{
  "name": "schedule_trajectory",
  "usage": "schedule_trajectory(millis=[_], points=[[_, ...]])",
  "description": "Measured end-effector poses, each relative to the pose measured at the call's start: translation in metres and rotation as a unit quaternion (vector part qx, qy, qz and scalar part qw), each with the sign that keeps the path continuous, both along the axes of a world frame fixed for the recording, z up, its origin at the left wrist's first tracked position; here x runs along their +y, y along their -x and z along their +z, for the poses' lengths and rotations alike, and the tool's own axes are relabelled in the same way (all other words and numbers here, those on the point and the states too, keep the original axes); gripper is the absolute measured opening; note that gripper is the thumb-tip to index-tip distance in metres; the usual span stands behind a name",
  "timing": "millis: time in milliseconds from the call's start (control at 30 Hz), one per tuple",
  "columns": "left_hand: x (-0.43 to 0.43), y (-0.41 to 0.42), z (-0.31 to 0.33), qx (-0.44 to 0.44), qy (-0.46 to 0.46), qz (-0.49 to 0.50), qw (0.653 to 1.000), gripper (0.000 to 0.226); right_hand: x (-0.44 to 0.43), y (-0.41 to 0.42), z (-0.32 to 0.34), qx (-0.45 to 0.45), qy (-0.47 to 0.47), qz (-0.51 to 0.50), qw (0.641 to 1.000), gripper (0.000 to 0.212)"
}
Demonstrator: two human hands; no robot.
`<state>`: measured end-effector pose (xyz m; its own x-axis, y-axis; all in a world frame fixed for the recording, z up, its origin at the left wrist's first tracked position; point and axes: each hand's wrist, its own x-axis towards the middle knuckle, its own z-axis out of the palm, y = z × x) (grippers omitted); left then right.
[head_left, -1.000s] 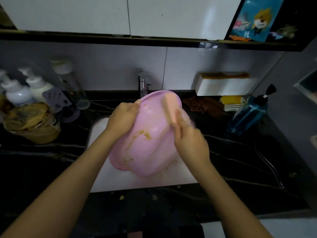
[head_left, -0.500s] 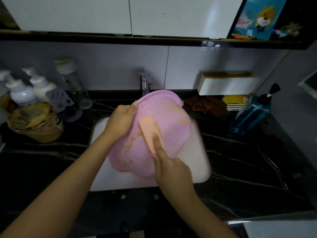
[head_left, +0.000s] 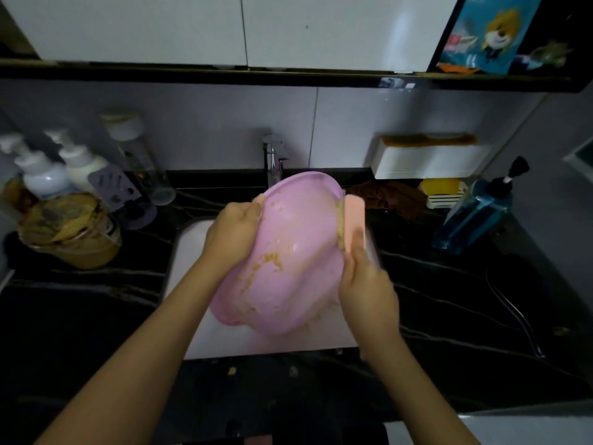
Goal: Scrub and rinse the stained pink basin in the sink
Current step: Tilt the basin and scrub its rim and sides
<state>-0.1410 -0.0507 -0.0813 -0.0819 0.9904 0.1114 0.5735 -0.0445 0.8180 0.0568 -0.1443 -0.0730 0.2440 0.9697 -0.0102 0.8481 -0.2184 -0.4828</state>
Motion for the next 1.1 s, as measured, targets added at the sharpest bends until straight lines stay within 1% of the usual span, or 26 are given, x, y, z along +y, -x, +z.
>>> schedule_trajectory(millis=[67, 100, 133, 167, 200, 233, 267, 300, 333, 367, 433, 467, 500, 533, 600, 633, 667, 767, 800, 833, 900, 933, 967, 1033, 1100], points=[[0.003, -0.002, 0.002, 0.009, -0.006, -0.002, 1.000, 0.055, -0.028, 0.014, -0.005, -0.028, -0.029, 0.097, 0.994, 0.056], [0.004, -0.002, 0.003, 0.008, -0.010, -0.004, 1.000, 0.055, -0.028, 0.020, -0.006, -0.030, -0.037, 0.145, 0.988, 0.057], [0.004, -0.003, 0.003, 0.010, -0.011, -0.004, 1.000, 0.055, -0.019, 0.022, -0.006, -0.035, -0.042, 0.168, 0.984, 0.057], [0.003, -0.004, 0.004, 0.018, -0.007, -0.004, 1.000, 0.055, -0.004, 0.022, -0.005, -0.025, -0.029, 0.152, 0.988, 0.055], [0.002, -0.005, 0.004, 0.025, -0.004, -0.004, 1.000, 0.055, 0.012, 0.019, -0.006, 0.016, -0.024, 0.098, 0.995, 0.052], [0.001, -0.006, 0.004, 0.029, -0.004, -0.006, 1.000, 0.055, 0.023, 0.013, -0.008, 0.078, -0.036, 0.033, 0.996, 0.051], [0.000, -0.004, 0.002, 0.034, -0.006, -0.006, 0.999, 0.055, 0.026, 0.009, -0.010, 0.133, -0.054, -0.026, 0.989, 0.049], [0.000, -0.003, 0.002, 0.036, -0.007, -0.004, 0.999, 0.055, 0.020, 0.011, -0.008, 0.165, -0.056, -0.056, 0.983, 0.049], [0.002, -0.004, 0.003, 0.035, -0.004, -0.004, 0.999, 0.054, 0.009, 0.014, -0.007, 0.159, -0.053, -0.044, 0.985, 0.049], [0.002, -0.004, 0.005, 0.033, -0.002, -0.005, 0.999, 0.054, -0.002, 0.023, -0.007, 0.139, -0.057, 0.007, 0.989, 0.051], [0.005, -0.003, 0.003, 0.018, -0.005, -0.012, 1.000, 0.052, -0.010, 0.040, 0.000, 0.104, -0.043, 0.135, 0.984, 0.055], [0.004, -0.004, 0.003, 0.014, -0.004, -0.019, 1.000, 0.052, -0.003, 0.040, 0.002, 0.088, -0.034, 0.152, 0.984, 0.054], [0.002, -0.006, 0.002, 0.014, -0.002, -0.028, 1.000, 0.052, 0.009, 0.035, 0.001, 0.088, -0.028, 0.130, 0.987, 0.052], [0.000, -0.008, 0.001, 0.017, -0.001, -0.032, 0.999, 0.052, 0.022, 0.025, 0.000, 0.107, -0.031, 0.081, 0.990, 0.050], [0.001, -0.008, 0.000, 0.024, 0.000, -0.025, 0.999, 0.053, 0.033, 0.003, -0.001, 0.166, -0.050, -0.021, 0.985, 0.048], [0.002, -0.007, 0.001, 0.026, 0.004, -0.020, 0.999, 0.054, 0.026, -0.002, 0.002, 0.167, -0.049, -0.035, 0.984, 0.048], [0.004, -0.006, 0.003, 0.022, 0.005, -0.019, 1.000, 0.055, 0.017, -0.001, 0.003, 0.148, -0.042, -0.018, 0.988, 0.049], [0.007, -0.002, 0.001, 0.014, 0.000, -0.018, 1.000, 0.054, -0.002, 0.015, 0.012, 0.065, -0.003, 0.131, 0.989, 0.051], [0.005, -0.002, 0.000, 0.013, -0.004, -0.019, 1.000, 0.053, 0.005, 0.013, 0.014, 0.041, 0.003, 0.146, 0.988, 0.051], [0.004, -0.004, -0.001, 0.014, -0.008, -0.021, 1.000, 0.053, 0.018, 0.006, 0.015, 0.030, 0.004, 0.132, 0.991, 0.050], [0.001, -0.006, -0.002, 0.016, -0.007, -0.022, 1.000, 0.054, 0.043, -0.012, 0.021, 0.053, 0.009, 0.061, 0.997, 0.048], [0.001, -0.007, -0.002, 0.016, -0.003, -0.019, 1.000, 0.055, 0.048, -0.019, 0.025, 0.054, 0.017, 0.043, 0.997, 0.047], [0.002, -0.006, 0.000, 0.016, 0.002, -0.014, 1.000, 0.057, 0.048, -0.020, 0.030, 0.044, 0.025, 0.049, 0.998, 0.047], [0.005, -0.004, 0.000, 0.014, 0.011, -0.006, 1.000, 0.062, 0.040, -0.011, 0.041, 0.001, 0.027, 0.133, 0.991, 0.047], [0.004, -0.005, 0.001, 0.025, 0.017, -0.002, 1.000, 0.061, 0.031, -0.001, 0.048, -0.061, 0.030, 0.230, 0.971, 0.050]])
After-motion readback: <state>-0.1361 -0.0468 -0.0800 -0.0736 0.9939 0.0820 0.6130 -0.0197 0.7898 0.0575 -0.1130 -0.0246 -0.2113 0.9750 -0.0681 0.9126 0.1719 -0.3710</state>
